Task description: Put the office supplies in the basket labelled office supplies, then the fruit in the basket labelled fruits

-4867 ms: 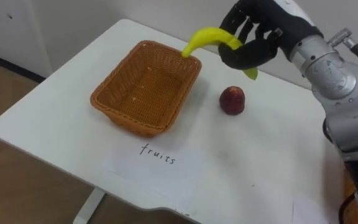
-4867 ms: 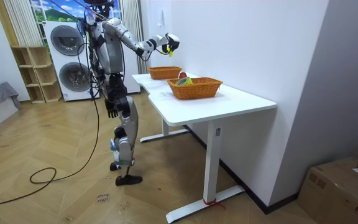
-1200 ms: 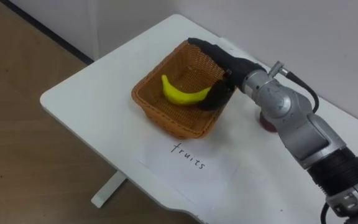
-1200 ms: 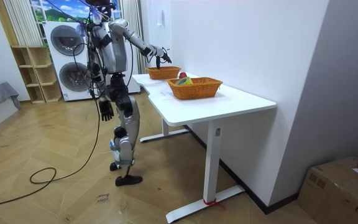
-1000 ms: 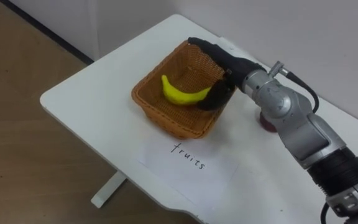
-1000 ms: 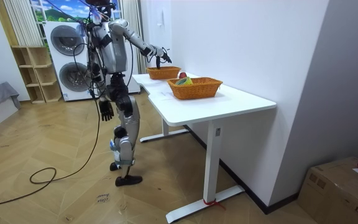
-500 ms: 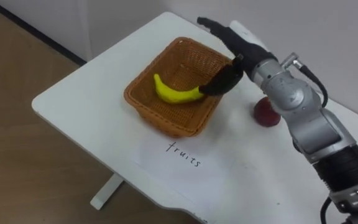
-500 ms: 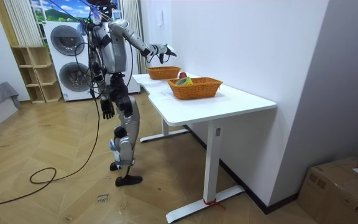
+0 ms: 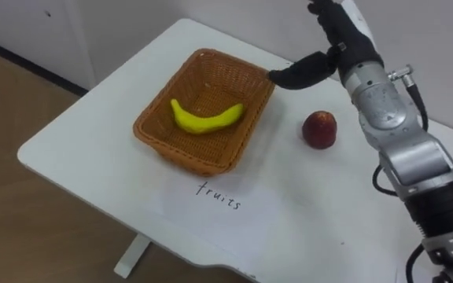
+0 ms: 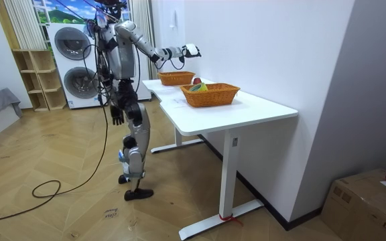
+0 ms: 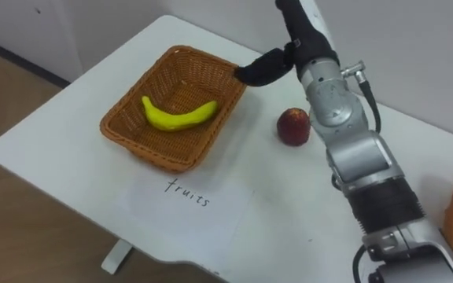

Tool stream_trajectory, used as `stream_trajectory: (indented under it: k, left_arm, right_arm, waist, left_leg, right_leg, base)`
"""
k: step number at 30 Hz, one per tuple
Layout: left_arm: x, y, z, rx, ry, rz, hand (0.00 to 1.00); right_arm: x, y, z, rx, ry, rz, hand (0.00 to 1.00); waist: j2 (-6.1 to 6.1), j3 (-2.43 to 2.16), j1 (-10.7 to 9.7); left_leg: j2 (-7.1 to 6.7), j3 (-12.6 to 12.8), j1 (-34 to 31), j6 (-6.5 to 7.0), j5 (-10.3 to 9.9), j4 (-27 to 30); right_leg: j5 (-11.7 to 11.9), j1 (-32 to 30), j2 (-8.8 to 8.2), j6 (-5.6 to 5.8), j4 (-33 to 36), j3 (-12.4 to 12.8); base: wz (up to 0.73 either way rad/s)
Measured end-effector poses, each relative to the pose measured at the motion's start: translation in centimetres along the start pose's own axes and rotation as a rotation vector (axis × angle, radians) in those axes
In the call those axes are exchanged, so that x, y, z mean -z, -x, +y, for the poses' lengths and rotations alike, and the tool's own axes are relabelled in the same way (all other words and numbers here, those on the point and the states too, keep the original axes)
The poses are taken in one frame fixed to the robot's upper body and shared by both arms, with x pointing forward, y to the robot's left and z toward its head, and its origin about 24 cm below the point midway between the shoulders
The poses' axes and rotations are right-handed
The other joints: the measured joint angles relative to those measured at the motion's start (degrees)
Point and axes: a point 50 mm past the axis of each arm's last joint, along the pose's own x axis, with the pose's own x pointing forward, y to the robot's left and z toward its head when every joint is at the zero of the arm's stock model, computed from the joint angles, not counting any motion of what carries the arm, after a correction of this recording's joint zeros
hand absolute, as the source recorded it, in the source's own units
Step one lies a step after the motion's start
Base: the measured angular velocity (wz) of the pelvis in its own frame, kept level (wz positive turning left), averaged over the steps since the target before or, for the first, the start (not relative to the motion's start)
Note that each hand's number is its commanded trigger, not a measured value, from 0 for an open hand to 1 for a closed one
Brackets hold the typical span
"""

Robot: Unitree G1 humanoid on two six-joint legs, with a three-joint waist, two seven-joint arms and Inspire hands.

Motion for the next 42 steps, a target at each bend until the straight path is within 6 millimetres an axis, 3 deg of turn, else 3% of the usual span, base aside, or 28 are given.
stream_trajectory:
  k: [1,3,5,7,9,11,20,27,31,33,42]
  left_arm:
    - [0.1,0.0,-0.2,0.005,0.000,0.003,0.00]
    - [0.1,0.1,-0.5,0.012,0.002,0.003,0.00]
    - [0.3,0.1,-0.8,0.021,0.005,0.007,0.00]
    - [0.5,0.2,-1.0,0.028,0.006,0.009,0.00]
    - [1.1,0.2,-1.1,0.037,0.005,0.022,0.00]
    - [1.5,0.3,-1.3,0.048,0.005,0.032,0.00]
    - [2.4,0.6,-2.1,0.088,-0.009,0.051,0.00]
    - [2.5,0.6,-2.2,0.095,-0.011,0.052,0.00]
    - [1.9,0.6,-2.7,0.117,-0.060,0.030,0.00]
    - [2.0,0.7,-2.9,0.131,-0.080,0.029,0.00]
    - [1.6,0.6,-3.2,0.147,-0.092,0.022,0.00]
  right_arm:
    - [0.0,0.0,0.1,0.013,-0.061,0.004,0.00]
    - [-0.1,-0.1,0.2,0.030,-0.125,0.003,0.00]
    - [-0.1,-0.1,0.4,0.047,-0.191,0.001,0.00]
    - [0.1,-0.1,0.3,0.056,-0.216,0.004,0.00]
    - [0.7,-0.2,0.1,0.070,-0.225,0.025,0.00]
    - [0.9,-0.2,0.1,0.084,-0.228,0.037,0.00]
    - [2.9,0.6,0.4,0.093,-0.265,0.112,0.00]
    - [3.2,0.7,0.4,0.097,-0.287,0.122,0.00]
    - [3.1,0.7,0.6,0.104,-0.305,0.126,0.00]
    - [3.2,0.7,0.7,0.104,-0.306,0.129,0.00]
    - [6.3,1.1,0.7,0.129,-0.293,0.248,0.00]
  waist:
    - [0.48,0.21,-0.4]
    - [1.03,-0.01,-1.1]
    - [2.08,-0.42,-1.7]
    - [2.83,-0.49,-1.7]
    - [3.32,-1.03,-1.8]
    - [3.80,-0.89,-2.4]
    - [4.02,-0.82,-3.3]
    - [4.16,-0.78,-3.5]
    - [4.47,-1.38,-4.4]
    - [4.77,-1.42,-4.6]
    - [4.80,-1.24,-5.6]
  left_leg:
    - [0.04,0.0,0.2,0.00,0.0,0.0]
    - [0.05,0.0,0.3,0.00,0.0,0.0]
    - [0.02,0.1,0.6,0.00,0.0,0.0]
    - [0.04,0.1,1.2,0.00,0.0,-0.1]
    - [0.04,0.0,1.5,0.00,0.0,-0.1]
    - [0.07,0.0,1.6,0.00,0.0,-0.1]
    - [0.14,0.9,2.3,0.00,0.0,-0.3]
    - [0.29,1.6,2.1,0.02,0.0,-0.6]
    - [0.23,1.6,0.4,0.02,0.0,-0.1]
    - [0.18,1.6,0.2,0.08,0.0,-0.1]
    - [0.14,1.5,-0.8,0.13,0.1,0.0]
  right_leg:
    - [0.0,0.3,0.00,0.01,0.0,-0.4]
    - [0.0,0.4,-0.02,0.01,0.1,-0.6]
    - [0.0,0.8,-0.05,0.01,0.1,-0.9]
    - [0.0,1.3,-0.03,0.01,0.1,-0.8]
    - [0.0,1.5,-0.04,0.02,0.1,-0.7]
    - [0.0,1.6,-0.02,0.01,0.1,-0.7]
    - [0.0,1.7,0.07,0.02,0.0,0.2]
    - [0.0,1.2,0.16,0.00,0.1,0.9]
    - [0.1,-0.2,0.13,-0.04,0.1,0.9]
    - [0.1,-0.6,0.12,-0.03,0.1,0.9]
    - [0.1,-1.7,-0.08,-0.01,0.2,0.7]
  base:
    - [0.00]
    - [0.04]
    - [0.04]
    - [0.00]
    - [0.00]
    - [0.00]
    - [-0.04]
    - [-0.07]
    - [0.02]
    - [0.02]
    - [0.00]
